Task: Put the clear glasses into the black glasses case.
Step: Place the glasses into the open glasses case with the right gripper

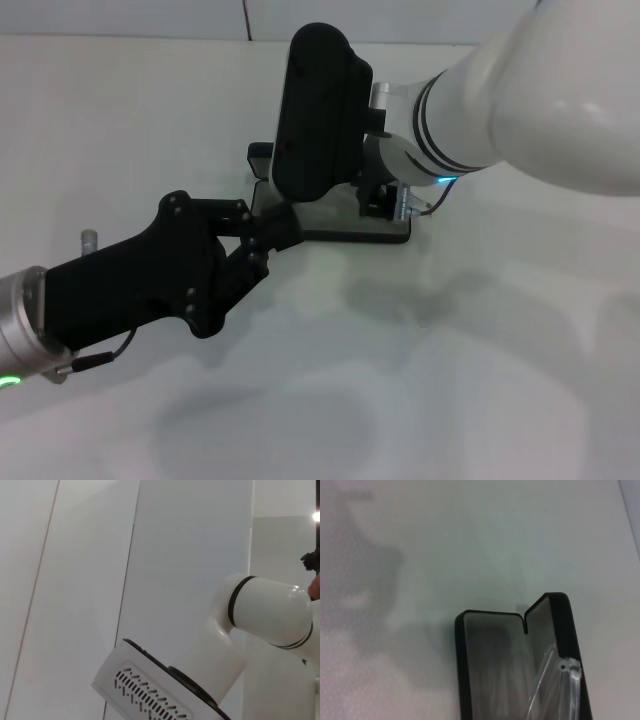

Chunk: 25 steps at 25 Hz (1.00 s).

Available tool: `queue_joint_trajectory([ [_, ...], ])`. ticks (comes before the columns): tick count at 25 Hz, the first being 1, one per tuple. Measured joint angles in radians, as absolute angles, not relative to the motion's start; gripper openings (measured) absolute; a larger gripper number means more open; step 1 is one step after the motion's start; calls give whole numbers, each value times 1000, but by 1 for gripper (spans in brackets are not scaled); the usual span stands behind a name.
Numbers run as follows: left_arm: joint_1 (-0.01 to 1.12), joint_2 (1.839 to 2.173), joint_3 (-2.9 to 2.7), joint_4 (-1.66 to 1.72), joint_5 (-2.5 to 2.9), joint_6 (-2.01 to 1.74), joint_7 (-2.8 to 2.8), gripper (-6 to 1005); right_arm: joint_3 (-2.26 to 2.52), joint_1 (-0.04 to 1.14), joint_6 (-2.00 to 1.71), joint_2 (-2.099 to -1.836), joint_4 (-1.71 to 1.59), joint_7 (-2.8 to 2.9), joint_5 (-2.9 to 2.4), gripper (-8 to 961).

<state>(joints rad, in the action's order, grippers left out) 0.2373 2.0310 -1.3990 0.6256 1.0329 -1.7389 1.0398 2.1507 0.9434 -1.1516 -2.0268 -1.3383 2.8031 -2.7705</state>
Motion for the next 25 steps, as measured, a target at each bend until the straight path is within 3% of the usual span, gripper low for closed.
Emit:
queue_joint_trajectory([
  [17,238,2031,-1400,620,1035,-1736,1038,82,2183,964,-1158,-2026,-1350,2816,-2765,58],
  [25,164,1955,-1355,730,1088,-1751,1062,83,2200,964,-1157,-2030,-1346,2814,-2755,58],
])
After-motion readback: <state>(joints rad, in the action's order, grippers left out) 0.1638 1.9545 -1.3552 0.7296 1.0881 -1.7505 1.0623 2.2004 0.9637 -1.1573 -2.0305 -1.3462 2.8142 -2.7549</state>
